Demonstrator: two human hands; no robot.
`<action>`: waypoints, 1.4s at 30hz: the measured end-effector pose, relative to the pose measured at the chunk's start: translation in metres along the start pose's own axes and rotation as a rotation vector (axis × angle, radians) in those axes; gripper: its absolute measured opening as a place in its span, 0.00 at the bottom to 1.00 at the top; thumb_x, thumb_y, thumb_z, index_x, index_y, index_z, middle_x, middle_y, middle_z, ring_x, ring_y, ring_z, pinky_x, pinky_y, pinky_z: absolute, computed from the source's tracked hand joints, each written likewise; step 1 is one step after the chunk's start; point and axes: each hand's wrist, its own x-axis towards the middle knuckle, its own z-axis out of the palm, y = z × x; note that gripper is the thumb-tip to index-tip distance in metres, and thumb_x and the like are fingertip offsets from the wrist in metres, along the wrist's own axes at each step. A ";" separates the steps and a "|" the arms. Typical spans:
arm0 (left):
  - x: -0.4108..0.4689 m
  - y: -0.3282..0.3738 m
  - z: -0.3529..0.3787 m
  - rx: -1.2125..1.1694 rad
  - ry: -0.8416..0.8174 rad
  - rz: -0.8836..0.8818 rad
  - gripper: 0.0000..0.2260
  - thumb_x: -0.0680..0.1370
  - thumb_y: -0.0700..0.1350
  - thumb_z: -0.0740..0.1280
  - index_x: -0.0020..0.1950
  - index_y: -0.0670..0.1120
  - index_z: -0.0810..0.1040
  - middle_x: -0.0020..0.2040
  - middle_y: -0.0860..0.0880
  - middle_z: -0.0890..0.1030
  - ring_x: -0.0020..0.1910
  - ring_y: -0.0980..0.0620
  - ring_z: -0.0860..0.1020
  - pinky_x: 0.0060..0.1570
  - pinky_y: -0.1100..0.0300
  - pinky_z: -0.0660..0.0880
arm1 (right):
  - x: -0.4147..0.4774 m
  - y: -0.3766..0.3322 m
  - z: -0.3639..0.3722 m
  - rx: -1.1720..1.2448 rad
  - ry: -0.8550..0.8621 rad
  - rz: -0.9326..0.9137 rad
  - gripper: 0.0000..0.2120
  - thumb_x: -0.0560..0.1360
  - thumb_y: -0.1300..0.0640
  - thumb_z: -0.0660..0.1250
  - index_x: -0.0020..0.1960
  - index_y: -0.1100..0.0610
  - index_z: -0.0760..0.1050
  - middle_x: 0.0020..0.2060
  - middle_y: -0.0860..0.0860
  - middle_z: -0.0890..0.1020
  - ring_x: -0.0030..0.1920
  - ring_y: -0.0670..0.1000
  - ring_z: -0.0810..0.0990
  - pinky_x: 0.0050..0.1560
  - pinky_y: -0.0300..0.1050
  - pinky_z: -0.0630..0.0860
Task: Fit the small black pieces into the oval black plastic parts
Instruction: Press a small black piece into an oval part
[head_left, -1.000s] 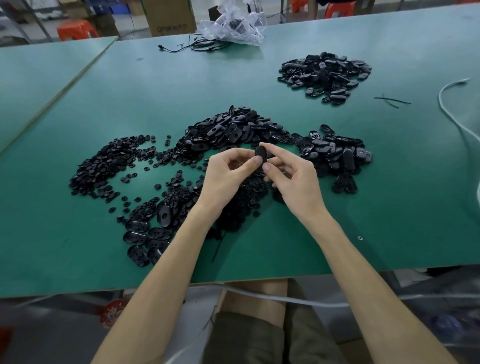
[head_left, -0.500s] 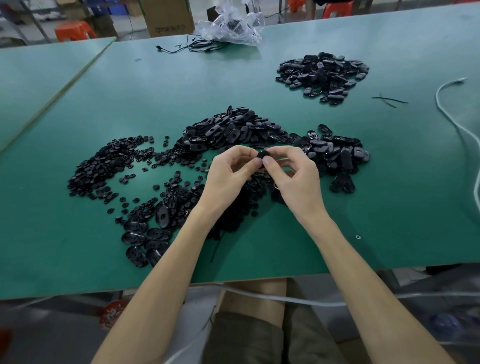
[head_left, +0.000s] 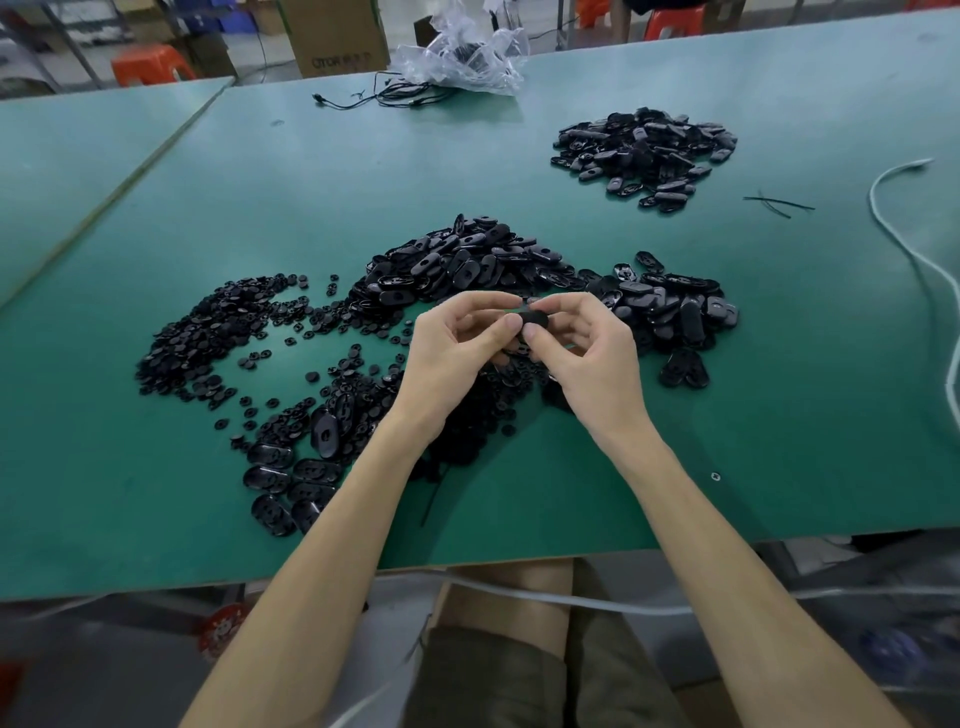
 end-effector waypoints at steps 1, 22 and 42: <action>0.000 0.000 -0.001 -0.027 -0.003 -0.013 0.09 0.80 0.38 0.73 0.59 0.40 0.84 0.47 0.45 0.87 0.44 0.52 0.84 0.45 0.61 0.80 | 0.000 0.000 0.000 0.009 0.000 0.007 0.08 0.77 0.59 0.75 0.54 0.51 0.80 0.42 0.48 0.86 0.44 0.51 0.86 0.48 0.52 0.83; -0.001 0.003 -0.001 -0.040 0.001 -0.029 0.08 0.79 0.38 0.74 0.58 0.42 0.85 0.49 0.45 0.88 0.48 0.52 0.83 0.46 0.61 0.79 | -0.001 -0.001 -0.002 -0.018 0.008 0.046 0.06 0.76 0.56 0.77 0.48 0.53 0.80 0.42 0.47 0.86 0.45 0.47 0.86 0.48 0.47 0.82; -0.002 0.004 0.002 -0.030 -0.050 0.034 0.08 0.82 0.38 0.70 0.59 0.42 0.85 0.48 0.50 0.87 0.45 0.52 0.81 0.43 0.58 0.79 | -0.003 -0.006 -0.003 -0.036 -0.006 0.000 0.03 0.81 0.55 0.71 0.49 0.48 0.81 0.42 0.39 0.85 0.45 0.48 0.84 0.48 0.56 0.82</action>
